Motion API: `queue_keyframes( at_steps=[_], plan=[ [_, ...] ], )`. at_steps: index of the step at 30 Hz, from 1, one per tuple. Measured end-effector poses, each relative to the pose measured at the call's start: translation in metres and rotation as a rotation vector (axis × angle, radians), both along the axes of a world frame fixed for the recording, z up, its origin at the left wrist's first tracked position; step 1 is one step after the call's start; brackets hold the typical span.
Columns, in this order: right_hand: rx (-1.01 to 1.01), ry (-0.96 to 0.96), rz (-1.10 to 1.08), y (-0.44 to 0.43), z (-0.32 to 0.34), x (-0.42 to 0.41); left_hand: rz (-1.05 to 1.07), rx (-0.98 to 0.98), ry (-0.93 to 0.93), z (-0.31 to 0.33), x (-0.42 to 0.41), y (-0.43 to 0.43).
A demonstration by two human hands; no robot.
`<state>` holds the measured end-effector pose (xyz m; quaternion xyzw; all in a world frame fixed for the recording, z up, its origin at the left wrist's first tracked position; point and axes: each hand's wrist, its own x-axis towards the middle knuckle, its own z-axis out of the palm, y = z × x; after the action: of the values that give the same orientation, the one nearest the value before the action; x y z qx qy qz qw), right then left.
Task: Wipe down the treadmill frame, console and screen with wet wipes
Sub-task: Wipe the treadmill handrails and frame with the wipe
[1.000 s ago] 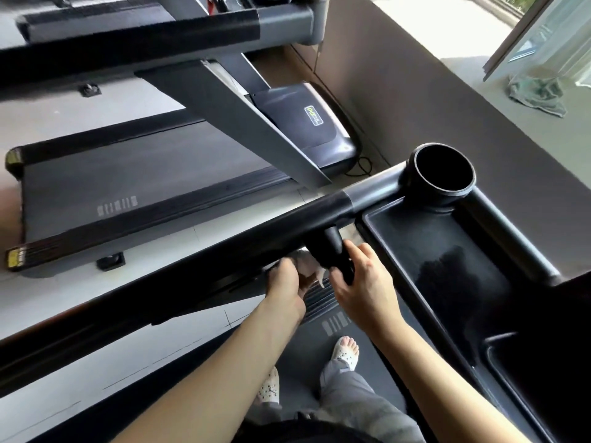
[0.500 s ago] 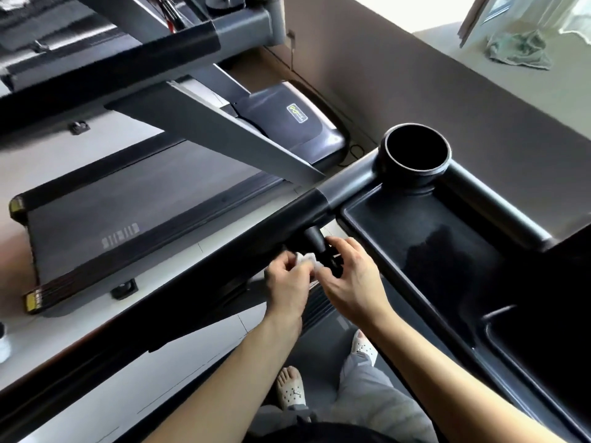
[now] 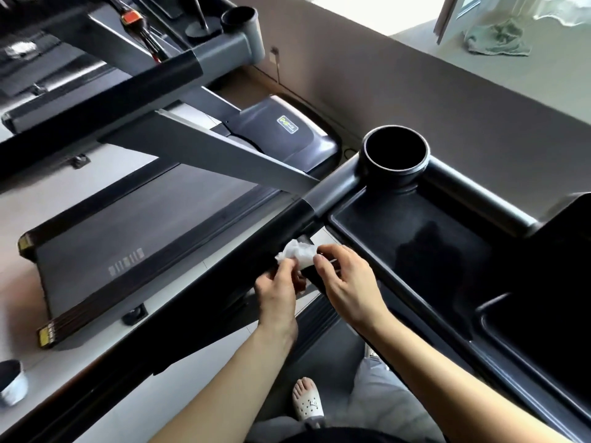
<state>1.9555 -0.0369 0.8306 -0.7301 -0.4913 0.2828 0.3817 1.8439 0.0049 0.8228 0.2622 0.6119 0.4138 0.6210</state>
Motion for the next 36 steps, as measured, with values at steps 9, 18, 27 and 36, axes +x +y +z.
queue_keyframes(
  at_steps=[9, 18, 27, 36],
  plan=[
    [0.018, -0.095, -0.008, -0.001, 0.001, -0.003, -0.003, -0.165, -0.511, -0.024, -0.004, 0.009],
    [-0.009, -0.287, 0.049, -0.007, 0.004, -0.007, -0.231, -0.173, -0.542, -0.063, -0.002, 0.015],
    [-0.002, -0.407, 0.036, -0.004, 0.002, -0.013, -0.247, -0.183, -0.454, -0.058, 0.007, 0.026],
    [-0.008, -0.406, 0.004, -0.005, 0.002, -0.013, -0.324, 0.01, -0.044, -0.023, -0.025, 0.003]
  ],
)
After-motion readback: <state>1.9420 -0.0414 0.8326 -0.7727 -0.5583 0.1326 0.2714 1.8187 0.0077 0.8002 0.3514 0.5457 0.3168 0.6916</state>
